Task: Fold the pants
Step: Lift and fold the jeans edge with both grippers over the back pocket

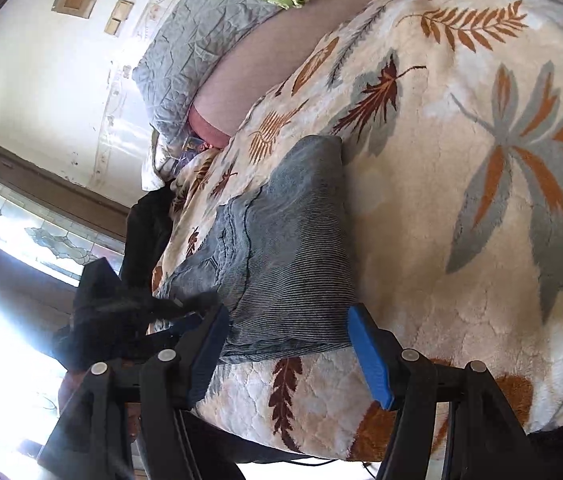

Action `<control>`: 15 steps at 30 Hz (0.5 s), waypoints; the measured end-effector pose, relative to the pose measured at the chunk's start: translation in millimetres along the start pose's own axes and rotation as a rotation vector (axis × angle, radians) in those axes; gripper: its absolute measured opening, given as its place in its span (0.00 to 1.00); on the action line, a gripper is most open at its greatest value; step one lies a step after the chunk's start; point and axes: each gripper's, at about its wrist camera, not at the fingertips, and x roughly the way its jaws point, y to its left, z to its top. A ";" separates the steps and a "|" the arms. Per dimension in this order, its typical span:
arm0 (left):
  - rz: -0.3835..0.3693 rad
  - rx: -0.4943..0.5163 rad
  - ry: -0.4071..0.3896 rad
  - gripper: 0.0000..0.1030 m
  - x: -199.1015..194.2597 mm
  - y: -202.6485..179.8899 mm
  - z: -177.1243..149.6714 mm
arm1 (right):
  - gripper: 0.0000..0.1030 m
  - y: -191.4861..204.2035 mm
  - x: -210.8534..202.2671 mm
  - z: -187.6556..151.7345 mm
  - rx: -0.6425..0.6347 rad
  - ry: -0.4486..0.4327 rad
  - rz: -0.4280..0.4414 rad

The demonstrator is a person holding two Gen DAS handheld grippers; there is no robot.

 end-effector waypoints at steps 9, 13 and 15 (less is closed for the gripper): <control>0.070 0.011 -0.106 0.11 -12.9 24.0 -51.9 | 0.63 6.0 -2.8 10.4 -0.023 -0.011 -0.018; 0.047 -0.006 -0.105 0.13 -15.0 29.5 -44.9 | 0.63 26.7 1.4 37.4 -0.050 0.002 0.012; 0.044 0.001 -0.099 0.13 -16.5 31.3 -43.6 | 0.66 35.1 13.5 53.6 -0.044 0.026 0.056</control>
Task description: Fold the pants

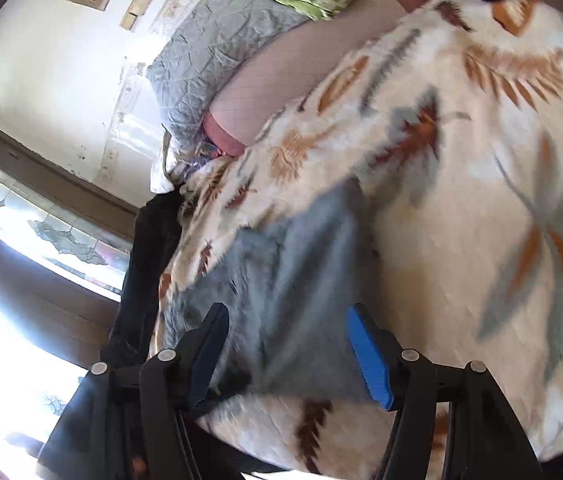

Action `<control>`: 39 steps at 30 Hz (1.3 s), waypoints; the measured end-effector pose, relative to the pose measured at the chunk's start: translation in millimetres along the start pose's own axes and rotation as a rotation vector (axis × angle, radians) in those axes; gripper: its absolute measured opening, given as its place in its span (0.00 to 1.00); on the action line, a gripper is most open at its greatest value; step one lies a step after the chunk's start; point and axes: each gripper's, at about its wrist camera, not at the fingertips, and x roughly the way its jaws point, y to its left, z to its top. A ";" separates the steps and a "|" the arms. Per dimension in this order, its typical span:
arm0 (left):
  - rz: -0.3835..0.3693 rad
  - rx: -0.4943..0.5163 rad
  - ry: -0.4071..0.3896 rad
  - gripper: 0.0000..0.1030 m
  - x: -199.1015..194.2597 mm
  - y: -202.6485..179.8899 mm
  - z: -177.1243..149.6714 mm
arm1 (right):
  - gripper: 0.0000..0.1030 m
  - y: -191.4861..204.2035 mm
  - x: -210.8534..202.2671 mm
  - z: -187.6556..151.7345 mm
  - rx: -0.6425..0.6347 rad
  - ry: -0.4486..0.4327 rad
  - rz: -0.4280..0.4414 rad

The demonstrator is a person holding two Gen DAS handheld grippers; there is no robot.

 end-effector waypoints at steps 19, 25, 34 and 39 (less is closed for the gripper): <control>0.177 0.258 -0.114 0.51 20.0 -52.0 11.8 | 0.68 -13.8 12.0 69.9 -0.022 0.125 -0.175; 0.166 0.272 -0.117 0.51 25.9 -51.5 13.9 | 0.68 -41.0 70.3 94.6 0.002 0.237 -0.216; 0.189 0.288 -0.127 0.51 24.0 -51.9 8.4 | 0.12 8.1 103.6 84.6 -0.298 0.202 -0.380; 0.221 0.282 -0.126 0.51 26.5 -55.6 8.4 | 0.19 -14.3 132.2 74.5 -0.340 0.264 -0.505</control>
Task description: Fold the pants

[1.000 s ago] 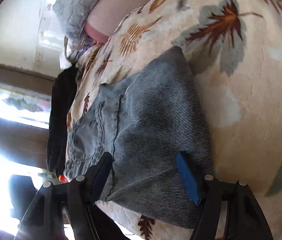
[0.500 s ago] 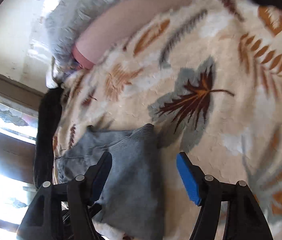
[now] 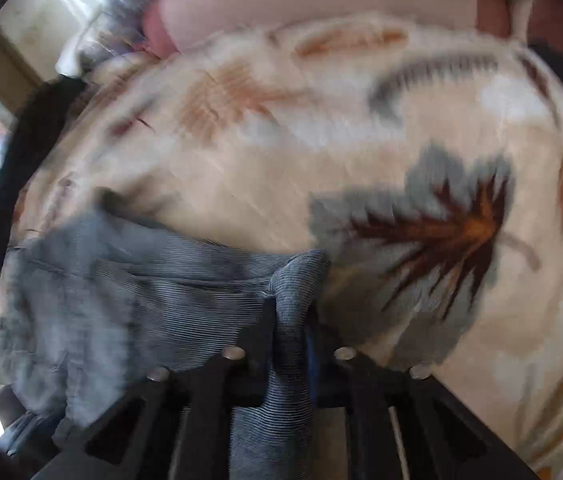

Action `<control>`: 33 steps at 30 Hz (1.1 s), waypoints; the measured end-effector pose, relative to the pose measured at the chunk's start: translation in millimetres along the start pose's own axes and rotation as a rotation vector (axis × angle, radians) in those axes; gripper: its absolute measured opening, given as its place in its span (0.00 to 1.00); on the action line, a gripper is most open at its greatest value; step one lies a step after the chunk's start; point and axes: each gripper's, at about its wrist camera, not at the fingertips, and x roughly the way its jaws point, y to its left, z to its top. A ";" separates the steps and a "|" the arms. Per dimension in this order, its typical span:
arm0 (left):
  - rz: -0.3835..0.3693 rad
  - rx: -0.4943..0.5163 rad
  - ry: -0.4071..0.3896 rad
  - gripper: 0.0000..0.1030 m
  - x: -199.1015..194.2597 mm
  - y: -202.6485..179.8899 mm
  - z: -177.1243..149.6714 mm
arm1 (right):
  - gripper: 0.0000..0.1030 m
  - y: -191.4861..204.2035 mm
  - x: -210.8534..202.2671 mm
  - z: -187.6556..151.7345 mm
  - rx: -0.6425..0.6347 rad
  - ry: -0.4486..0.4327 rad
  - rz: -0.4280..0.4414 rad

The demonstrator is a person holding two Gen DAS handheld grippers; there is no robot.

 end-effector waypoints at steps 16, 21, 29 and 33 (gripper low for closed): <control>-0.027 -0.017 -0.001 0.51 -1.0 4.6 0.3 | 0.23 -19.8 -48.5 -80.4 0.224 0.037 0.255; -0.036 -0.007 0.000 0.51 -1.5 5.1 -0.4 | 0.25 -4.6 -79.0 -100.0 0.190 -0.028 0.281; -0.006 0.033 -0.038 0.51 -18.3 -1.7 -1.1 | 0.26 -10.2 -91.3 -81.0 0.146 -0.029 0.244; -0.005 0.078 -0.108 0.52 -30.8 -5.0 2.8 | 0.26 -25.0 -78.4 -30.7 0.179 -0.057 0.162</control>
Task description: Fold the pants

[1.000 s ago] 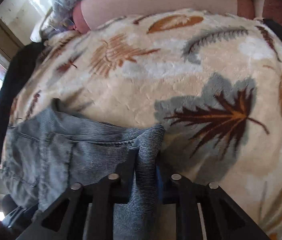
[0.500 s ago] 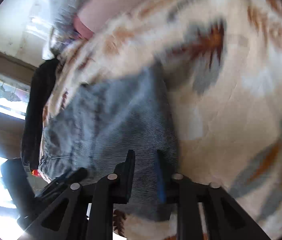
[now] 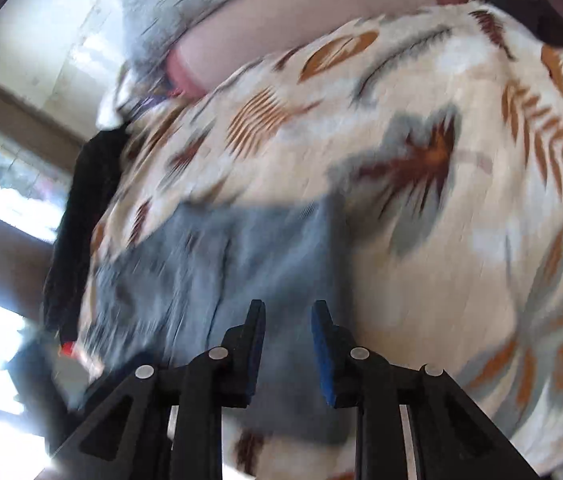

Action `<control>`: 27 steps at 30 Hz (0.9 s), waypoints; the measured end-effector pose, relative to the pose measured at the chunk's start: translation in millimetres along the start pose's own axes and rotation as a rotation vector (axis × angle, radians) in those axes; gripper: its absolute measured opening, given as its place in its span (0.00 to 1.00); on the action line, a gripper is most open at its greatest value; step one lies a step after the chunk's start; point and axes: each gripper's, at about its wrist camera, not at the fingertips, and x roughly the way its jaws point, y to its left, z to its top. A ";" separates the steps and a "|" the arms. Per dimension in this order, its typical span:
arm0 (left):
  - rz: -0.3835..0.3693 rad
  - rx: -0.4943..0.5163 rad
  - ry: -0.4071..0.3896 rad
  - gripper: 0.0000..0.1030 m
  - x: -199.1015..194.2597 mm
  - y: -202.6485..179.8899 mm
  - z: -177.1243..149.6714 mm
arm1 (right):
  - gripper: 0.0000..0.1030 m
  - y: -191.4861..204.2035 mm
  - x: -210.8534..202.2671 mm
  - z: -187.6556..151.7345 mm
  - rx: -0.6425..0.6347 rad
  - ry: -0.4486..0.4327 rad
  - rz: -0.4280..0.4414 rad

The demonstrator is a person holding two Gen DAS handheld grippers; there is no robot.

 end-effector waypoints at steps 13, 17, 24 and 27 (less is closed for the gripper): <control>0.066 0.070 0.066 0.56 34.4 -0.3 -8.3 | 0.23 6.5 66.3 32.1 -0.045 0.059 -0.174; 0.057 0.056 0.066 0.57 33.6 0.3 -6.1 | 0.23 24.8 22.4 13.9 -0.078 -0.029 -0.115; 0.050 0.062 0.060 0.59 35.1 0.6 -7.0 | 0.24 10.9 44.3 -58.1 -0.080 0.092 -0.047; 0.049 0.064 0.062 0.59 32.7 -1.1 -6.0 | 0.23 19.9 19.4 -52.8 -0.072 0.049 -0.053</control>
